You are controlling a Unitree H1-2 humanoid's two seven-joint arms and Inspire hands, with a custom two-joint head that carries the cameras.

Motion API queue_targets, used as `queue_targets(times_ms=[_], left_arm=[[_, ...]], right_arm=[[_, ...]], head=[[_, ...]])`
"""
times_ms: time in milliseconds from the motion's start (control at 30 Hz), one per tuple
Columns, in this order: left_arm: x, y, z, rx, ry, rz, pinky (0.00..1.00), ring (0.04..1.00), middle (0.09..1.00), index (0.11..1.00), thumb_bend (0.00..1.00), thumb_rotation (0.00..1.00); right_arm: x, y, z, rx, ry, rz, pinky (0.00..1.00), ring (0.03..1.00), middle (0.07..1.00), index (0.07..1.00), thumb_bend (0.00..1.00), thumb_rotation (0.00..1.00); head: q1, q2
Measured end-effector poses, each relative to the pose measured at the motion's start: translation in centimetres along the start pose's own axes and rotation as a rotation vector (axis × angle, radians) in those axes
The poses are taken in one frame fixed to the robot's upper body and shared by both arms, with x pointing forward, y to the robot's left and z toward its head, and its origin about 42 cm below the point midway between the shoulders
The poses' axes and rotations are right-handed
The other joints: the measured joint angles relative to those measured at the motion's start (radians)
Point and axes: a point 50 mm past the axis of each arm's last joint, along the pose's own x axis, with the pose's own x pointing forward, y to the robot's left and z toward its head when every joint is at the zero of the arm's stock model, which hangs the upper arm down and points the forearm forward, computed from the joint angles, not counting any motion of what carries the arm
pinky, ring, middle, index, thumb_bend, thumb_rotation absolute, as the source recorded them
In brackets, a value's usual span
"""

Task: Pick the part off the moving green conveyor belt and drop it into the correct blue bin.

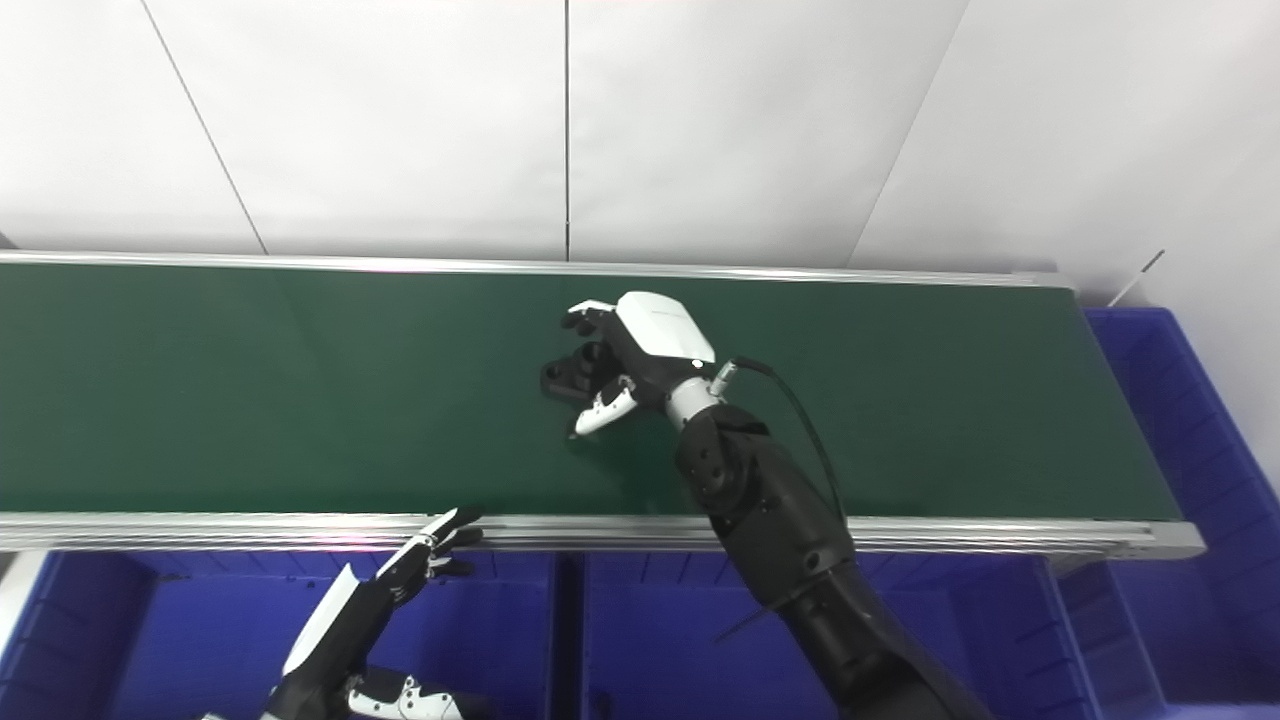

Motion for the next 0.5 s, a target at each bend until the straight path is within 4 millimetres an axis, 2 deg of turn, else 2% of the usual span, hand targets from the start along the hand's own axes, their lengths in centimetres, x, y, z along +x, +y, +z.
queue_targets(times_ms=[67,100,200,500], left_arm=[[0.0,0.0,0.0,0.000,0.000,-0.004,0.76,0.880,0.940,0.907,0.78,0.32],[0.0,0.0,0.0,0.000,0.000,-0.006,0.76,0.881,0.942,0.909,0.78,0.32],[0.0,0.0,0.0,0.001,0.000,-0.011,0.76,0.881,0.940,0.907,0.78,0.31],[0.1,0.1,0.0,0.001,-0.001,-0.006,0.76,0.881,0.937,0.906,0.78,0.33]], right_arm=[[-0.1,-0.2,-0.4,-0.019,0.006,-0.008,0.40,0.432,0.559,0.672,0.52,0.00],[-0.2,-0.3,-0.6,-0.027,0.008,-0.009,0.40,0.422,0.541,0.590,0.52,0.00],[-0.4,-0.7,-1.5,-0.052,0.022,-0.010,0.40,0.423,0.531,0.516,0.51,0.00],[-1.0,-1.4,-2.2,-0.105,0.036,-0.022,0.35,0.399,0.506,0.515,0.51,0.00]], head=[[-0.005,0.005],[-0.005,0.005],[-0.006,0.006],[-0.002,0.006]])
